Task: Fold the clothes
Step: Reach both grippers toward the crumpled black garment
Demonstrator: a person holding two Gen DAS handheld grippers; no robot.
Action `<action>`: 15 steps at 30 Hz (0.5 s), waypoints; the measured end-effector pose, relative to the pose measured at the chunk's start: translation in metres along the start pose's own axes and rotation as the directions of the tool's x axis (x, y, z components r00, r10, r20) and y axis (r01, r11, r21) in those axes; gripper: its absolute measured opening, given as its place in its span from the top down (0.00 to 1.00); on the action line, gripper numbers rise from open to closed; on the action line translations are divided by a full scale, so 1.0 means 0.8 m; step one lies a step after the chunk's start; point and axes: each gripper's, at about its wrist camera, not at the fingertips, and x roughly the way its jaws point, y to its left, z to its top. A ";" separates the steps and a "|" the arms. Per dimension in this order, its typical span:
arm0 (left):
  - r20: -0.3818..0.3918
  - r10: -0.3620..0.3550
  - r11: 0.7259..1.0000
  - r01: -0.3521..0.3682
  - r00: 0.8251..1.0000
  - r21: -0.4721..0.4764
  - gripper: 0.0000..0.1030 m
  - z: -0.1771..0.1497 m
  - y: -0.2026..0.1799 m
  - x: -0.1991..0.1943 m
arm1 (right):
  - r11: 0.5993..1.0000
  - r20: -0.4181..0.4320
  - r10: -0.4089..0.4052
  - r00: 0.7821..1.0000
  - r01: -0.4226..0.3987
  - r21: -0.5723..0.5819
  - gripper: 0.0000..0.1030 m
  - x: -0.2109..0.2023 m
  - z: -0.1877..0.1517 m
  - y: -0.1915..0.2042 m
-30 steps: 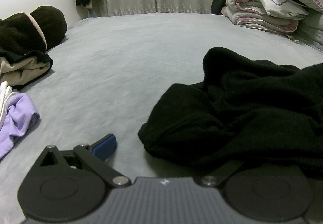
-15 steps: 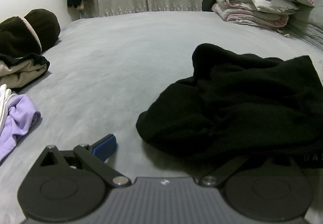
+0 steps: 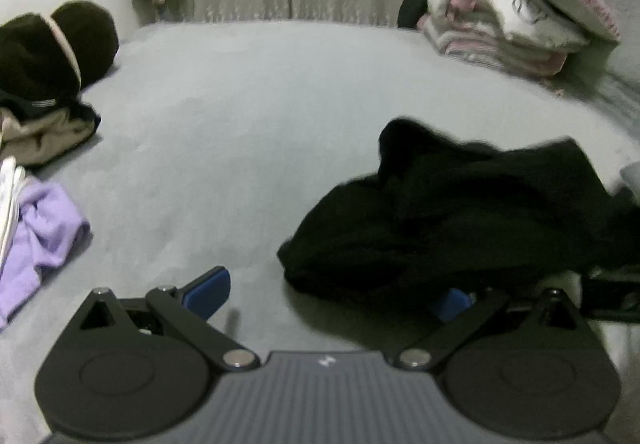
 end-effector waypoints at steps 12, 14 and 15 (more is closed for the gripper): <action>0.043 -0.029 0.995 0.025 0.999 0.099 0.42 0.006 -0.018 0.001 | 0.988 0.218 0.069 0.974 -0.096 0.118 0.93 -0.050 0.027 -0.037; 0.026 -0.036 0.994 0.033 0.999 0.105 0.68 0.010 -0.017 0.005 | 0.982 0.282 0.018 0.959 -0.070 0.176 0.93 -0.069 0.034 -0.059; 0.015 -0.033 0.995 0.032 0.999 0.100 0.84 0.011 -0.015 0.008 | 0.977 0.297 -0.006 0.955 -0.058 0.206 0.93 -0.075 0.034 -0.070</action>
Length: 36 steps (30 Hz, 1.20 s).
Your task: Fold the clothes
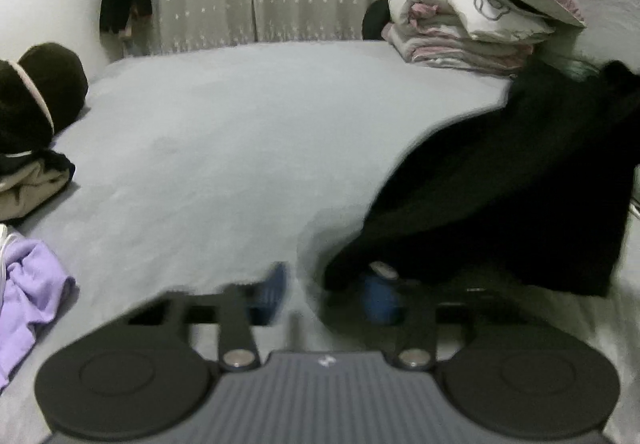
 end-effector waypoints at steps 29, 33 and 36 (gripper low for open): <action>0.134 -0.161 0.985 0.151 0.978 0.081 0.88 0.012 -0.011 -0.048 | 0.975 0.055 0.074 0.996 -0.084 0.204 0.83 -0.015 0.022 -0.065; 0.219 -0.178 0.984 0.176 0.959 0.028 0.88 0.029 0.031 -0.086 | 0.982 -0.016 0.109 0.994 -0.105 0.156 0.76 0.002 0.022 -0.061; 0.249 -0.144 0.986 0.159 0.958 -0.040 0.88 0.036 0.060 -0.099 | 0.992 -0.127 0.116 0.985 -0.107 0.073 0.33 0.023 0.011 -0.040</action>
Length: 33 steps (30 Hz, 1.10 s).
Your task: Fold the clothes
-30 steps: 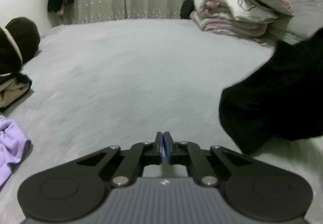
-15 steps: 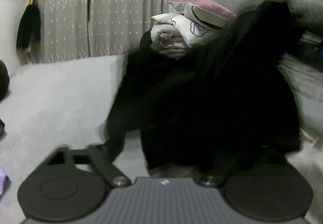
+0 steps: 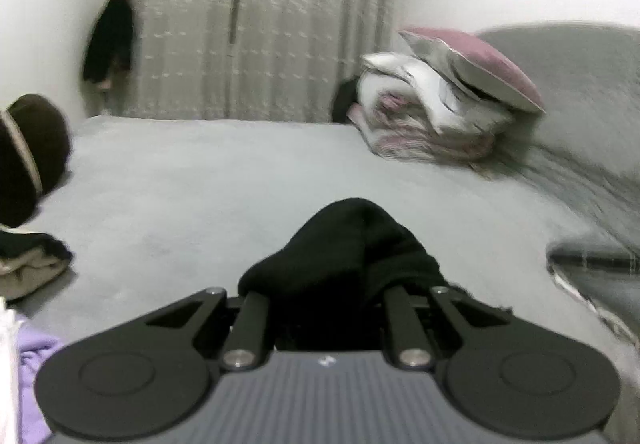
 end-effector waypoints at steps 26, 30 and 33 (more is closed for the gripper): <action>-0.122 -0.003 0.999 -0.001 0.993 -0.035 0.15 -0.020 0.057 -0.007 | 0.995 0.291 0.096 0.952 -0.091 -0.030 0.91 -0.030 -0.018 0.043; -0.112 -0.114 0.976 0.132 0.987 0.173 0.15 -0.041 -0.033 -0.004 | 0.994 0.312 0.103 0.944 -0.106 -0.006 0.91 -0.044 -0.005 0.031; -0.110 -0.197 0.936 0.221 0.974 0.274 0.15 -0.054 -0.078 -0.009 | 0.988 0.323 0.139 0.936 -0.155 0.023 0.91 -0.047 -0.004 0.018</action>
